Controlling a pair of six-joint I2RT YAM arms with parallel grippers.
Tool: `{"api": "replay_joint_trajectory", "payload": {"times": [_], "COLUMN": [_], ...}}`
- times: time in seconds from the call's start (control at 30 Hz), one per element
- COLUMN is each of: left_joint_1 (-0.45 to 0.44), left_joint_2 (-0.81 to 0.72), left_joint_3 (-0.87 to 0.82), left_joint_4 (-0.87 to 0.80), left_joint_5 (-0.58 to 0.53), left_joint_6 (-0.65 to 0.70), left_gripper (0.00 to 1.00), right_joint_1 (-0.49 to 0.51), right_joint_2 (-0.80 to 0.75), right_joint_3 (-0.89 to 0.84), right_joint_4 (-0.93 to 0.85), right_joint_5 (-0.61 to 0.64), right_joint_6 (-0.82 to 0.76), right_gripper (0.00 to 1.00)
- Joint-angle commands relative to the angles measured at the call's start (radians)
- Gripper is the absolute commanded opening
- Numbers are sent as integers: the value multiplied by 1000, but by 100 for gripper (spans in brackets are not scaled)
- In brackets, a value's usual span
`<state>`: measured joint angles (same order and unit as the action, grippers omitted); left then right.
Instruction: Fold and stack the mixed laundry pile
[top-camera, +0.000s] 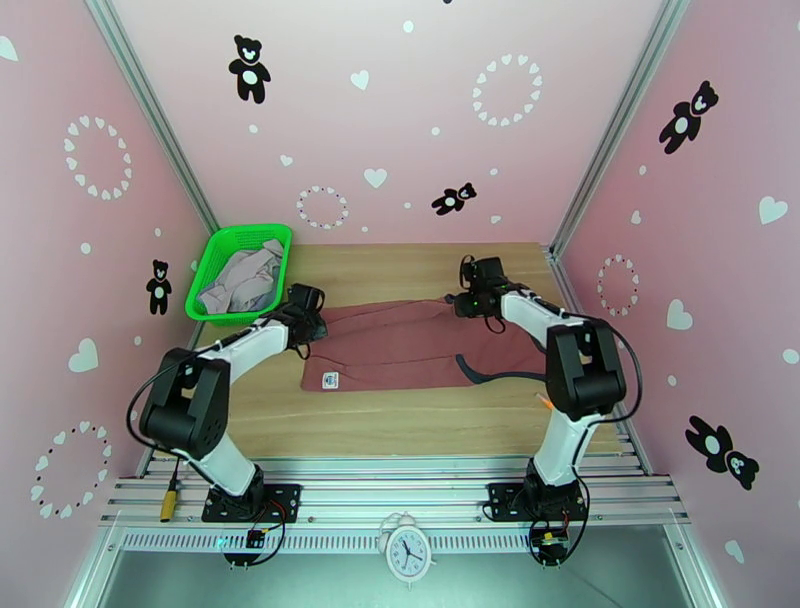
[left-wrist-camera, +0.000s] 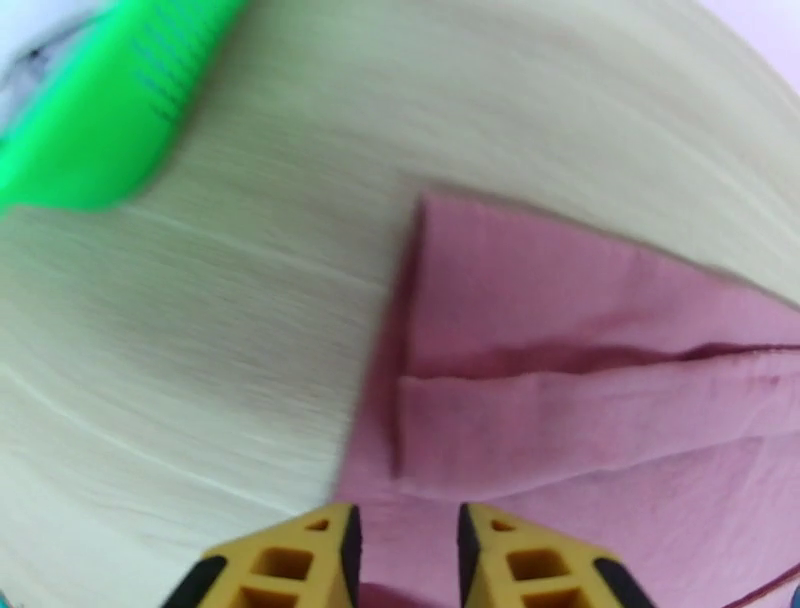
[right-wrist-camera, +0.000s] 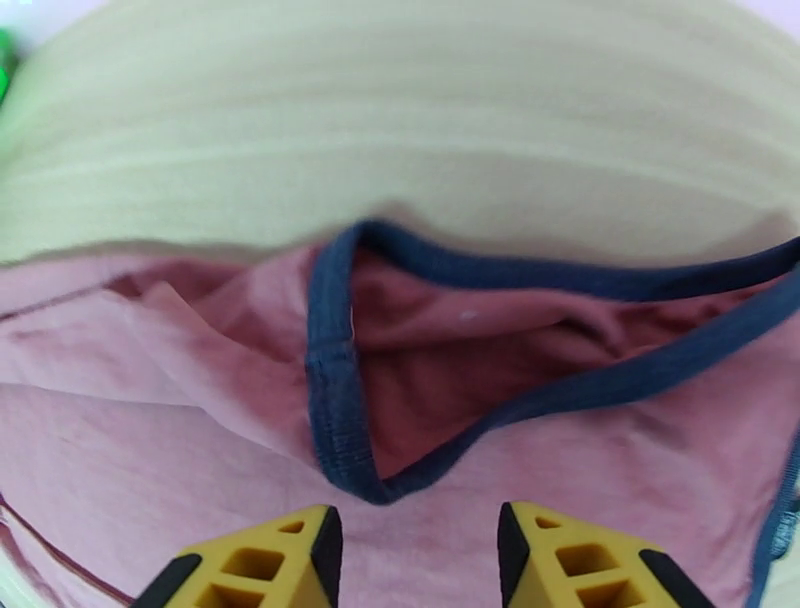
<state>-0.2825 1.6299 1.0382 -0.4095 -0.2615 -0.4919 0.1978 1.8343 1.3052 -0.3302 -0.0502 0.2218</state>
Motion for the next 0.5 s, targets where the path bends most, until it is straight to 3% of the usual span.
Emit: {"api": "replay_joint_trajectory", "payload": {"times": [0.0,0.1,0.2,0.4,0.47], "left_joint_1": [2,2,2,2,2], "left_joint_2": [-53,-32,16,94,114], "left_joint_3": [57,130,195,268,292], "left_joint_4": [-86,-137,-149,-141,-142], "left_joint_5": [-118,-131,-100,-87,-84], "left_joint_6": [1,20,30,33,39], "left_gripper": [34,38,39,31,27], "right_joint_1": [11,11,11,23,32], "right_joint_2": [-33,32,145,363,373], "right_joint_3": [54,140,261,463,439], "right_joint_4": [-47,-71,-105,-184,-174], "right_joint_5": [-4,-53,-98,-187,-195], "right_joint_6": [34,72,108,166,169], "right_gripper": [45,42,30,2,0]}}
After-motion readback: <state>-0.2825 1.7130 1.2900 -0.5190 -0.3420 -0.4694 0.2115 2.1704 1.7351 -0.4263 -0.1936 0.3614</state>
